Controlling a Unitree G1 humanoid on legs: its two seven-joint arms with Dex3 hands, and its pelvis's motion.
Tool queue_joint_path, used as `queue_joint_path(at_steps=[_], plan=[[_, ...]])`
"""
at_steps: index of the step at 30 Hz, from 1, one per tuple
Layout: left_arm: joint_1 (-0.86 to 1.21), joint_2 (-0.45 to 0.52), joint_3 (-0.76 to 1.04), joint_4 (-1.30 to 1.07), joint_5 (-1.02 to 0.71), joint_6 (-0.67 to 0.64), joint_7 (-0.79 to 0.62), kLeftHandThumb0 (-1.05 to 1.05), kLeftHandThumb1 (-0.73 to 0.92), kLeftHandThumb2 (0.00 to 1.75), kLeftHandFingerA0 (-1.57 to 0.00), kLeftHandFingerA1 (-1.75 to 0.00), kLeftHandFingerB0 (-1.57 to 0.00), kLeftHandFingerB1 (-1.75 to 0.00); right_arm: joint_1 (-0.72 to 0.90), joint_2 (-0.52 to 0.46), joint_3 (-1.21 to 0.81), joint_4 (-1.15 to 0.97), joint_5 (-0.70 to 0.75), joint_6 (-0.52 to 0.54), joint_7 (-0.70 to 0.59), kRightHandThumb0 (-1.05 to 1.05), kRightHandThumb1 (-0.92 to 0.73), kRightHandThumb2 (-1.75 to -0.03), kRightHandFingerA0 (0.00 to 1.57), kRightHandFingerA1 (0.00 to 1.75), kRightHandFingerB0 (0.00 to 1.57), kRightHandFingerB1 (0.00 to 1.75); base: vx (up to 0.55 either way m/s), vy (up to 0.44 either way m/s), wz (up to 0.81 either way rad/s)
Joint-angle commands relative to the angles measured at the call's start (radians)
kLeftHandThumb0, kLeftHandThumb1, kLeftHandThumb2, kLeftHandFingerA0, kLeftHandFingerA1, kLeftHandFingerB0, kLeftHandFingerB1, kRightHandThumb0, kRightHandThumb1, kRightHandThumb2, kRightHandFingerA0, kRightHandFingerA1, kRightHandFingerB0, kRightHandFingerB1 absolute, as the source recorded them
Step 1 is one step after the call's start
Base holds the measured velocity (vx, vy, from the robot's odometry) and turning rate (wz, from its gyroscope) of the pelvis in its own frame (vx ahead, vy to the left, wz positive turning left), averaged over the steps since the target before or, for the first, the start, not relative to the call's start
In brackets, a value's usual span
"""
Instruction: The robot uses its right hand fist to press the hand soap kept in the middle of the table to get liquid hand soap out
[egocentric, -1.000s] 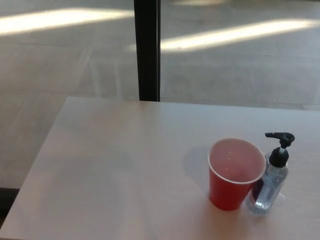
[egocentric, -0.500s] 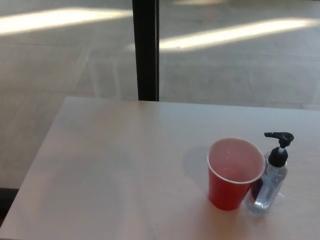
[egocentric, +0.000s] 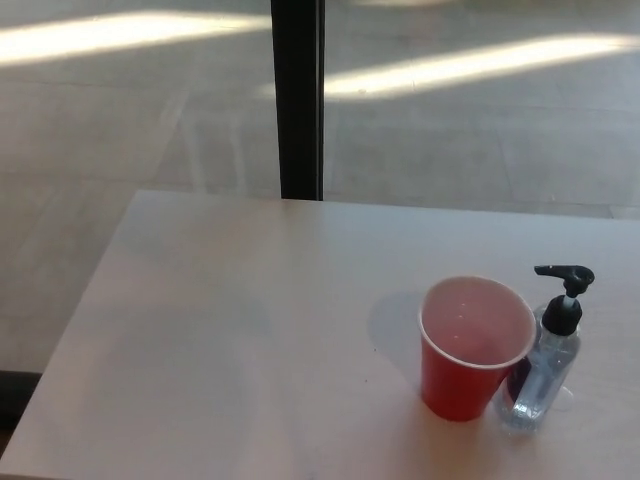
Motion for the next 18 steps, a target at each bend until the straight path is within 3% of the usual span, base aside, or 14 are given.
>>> queue_joint_path(at_steps=[1,5,9,10,11,18], plan=[[0.001,0.024,0.004,0.016,-0.016,-0.032,0.008,-0.48,0.61,0.58,-0.8,-0.73,-0.7,-0.62,-0.192,0.035,0.308,-0.526,0.233,0.309,-0.004,-0.11,-0.5,-1.32,1.04,1.75,0.72,1.63,0.0,0.0,0.0],[0.003,0.025,0.01,0.015,-0.023,-0.033,0.005,-0.48,0.6,0.58,-0.77,-0.72,-0.69,-0.61,-0.191,0.051,0.366,-0.557,0.222,0.351,0.005,-0.14,-0.48,-1.37,1.08,1.75,0.72,1.67,0.0,0.0,0.0],[0.007,0.029,-0.002,0.012,-0.013,-0.043,-0.013,-0.49,0.62,0.58,-0.76,-0.71,-0.67,-0.6,-0.167,0.08,0.43,-0.574,0.196,0.381,0.007,-0.09,-0.54,-1.29,1.06,1.75,0.73,1.61,0.0,0.0,0.0],[0.006,0.029,0.0,0.013,-0.014,-0.04,-0.009,-0.49,0.61,0.58,-0.78,-0.75,-0.68,-0.61,-0.15,0.086,0.454,-0.562,0.181,0.378,0.027,-0.1,-0.56,-1.26,1.03,1.75,0.79,1.49,0.0,0.0,0.0],[0.006,0.029,0.0,0.013,-0.015,-0.039,-0.008,-0.49,0.62,0.58,-0.78,-0.74,-0.68,-0.61,-0.145,0.089,0.462,-0.567,0.179,0.391,0.019,-0.1,-0.54,-1.28,1.03,1.75,0.73,1.61,0.0,0.0,0.0],[0.002,0.032,0.006,0.02,-0.022,-0.033,-0.006,-0.48,0.6,0.58,-0.79,-0.73,-0.67,-0.59,-0.088,0.121,0.528,-0.564,0.186,0.41,0.045,-0.1,-0.57,-1.25,1.02,1.75,0.7,1.62,0.0,0.0,0.0]])
